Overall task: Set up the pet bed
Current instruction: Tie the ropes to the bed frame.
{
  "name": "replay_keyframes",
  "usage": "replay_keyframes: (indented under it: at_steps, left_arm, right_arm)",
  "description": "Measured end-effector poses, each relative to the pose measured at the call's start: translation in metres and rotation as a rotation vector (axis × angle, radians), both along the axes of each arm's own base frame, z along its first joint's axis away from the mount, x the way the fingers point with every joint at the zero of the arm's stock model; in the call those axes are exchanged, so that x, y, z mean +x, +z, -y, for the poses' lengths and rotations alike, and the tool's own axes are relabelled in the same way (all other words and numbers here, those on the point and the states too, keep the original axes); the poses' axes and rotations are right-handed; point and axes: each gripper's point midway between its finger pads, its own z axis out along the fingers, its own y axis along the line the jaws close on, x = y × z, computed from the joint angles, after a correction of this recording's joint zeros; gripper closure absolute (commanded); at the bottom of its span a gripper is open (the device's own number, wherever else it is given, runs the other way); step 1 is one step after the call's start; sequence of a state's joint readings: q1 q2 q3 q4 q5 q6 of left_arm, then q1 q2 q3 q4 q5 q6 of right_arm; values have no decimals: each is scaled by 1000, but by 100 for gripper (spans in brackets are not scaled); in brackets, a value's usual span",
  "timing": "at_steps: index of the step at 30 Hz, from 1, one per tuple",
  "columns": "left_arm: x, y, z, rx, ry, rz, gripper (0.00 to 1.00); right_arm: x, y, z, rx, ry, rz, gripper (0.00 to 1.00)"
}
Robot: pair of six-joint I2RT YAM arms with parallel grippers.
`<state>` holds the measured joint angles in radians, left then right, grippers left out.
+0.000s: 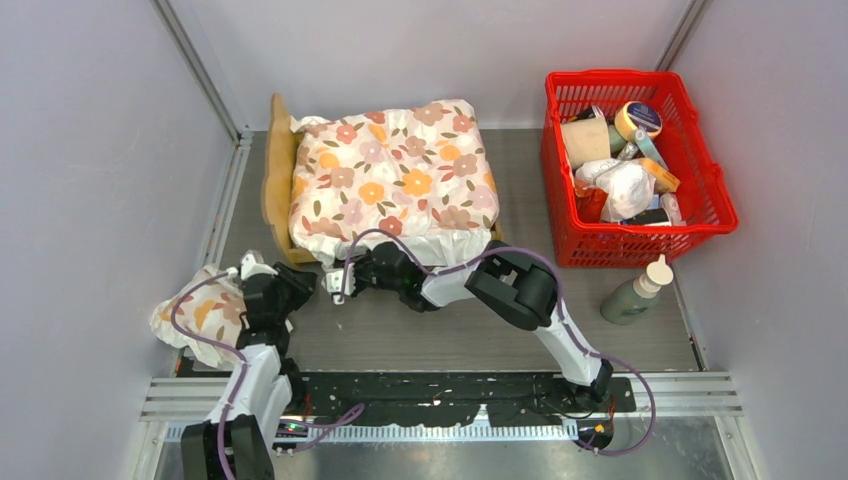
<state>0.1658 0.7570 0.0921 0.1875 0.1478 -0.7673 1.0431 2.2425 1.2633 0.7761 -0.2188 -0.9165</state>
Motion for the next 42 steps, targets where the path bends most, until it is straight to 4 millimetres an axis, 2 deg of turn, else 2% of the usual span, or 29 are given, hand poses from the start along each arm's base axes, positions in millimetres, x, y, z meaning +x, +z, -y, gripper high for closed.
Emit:
replay_keyframes:
  at_steps: [2,5,10,14,22,24,27,31,39,42]
  left_arm:
    - [-1,0,2,8,-18,4,65]
    - [-1,-2,6,6,-42,8,63]
    - [0,-5,12,3,-89,5,60]
    - [3,-6,18,-10,-129,14,59]
    - [5,0,28,-27,-183,55,59]
    - [6,9,24,-9,-163,86,59]
    - [8,34,15,44,-120,181,56]
    - [7,49,12,94,-122,239,55]
    - [0,22,33,27,-228,125,53]
    - [1,21,40,20,-257,125,53]
  right_arm:
    - [0,2,0,4,-1,-6,95]
    - [-1,15,-1,31,-3,-4,95]
    - [-1,57,-3,111,-8,20,95]
    - [7,77,2,151,-38,41,95]
    - [12,79,5,159,-56,36,95]
    - [12,79,5,160,-56,36,95]
    - [12,79,5,160,-56,35,95]
    - [12,79,5,159,-56,35,95]
    - [11,79,4,163,-57,26,95]
    - [11,79,4,164,-57,21,95]
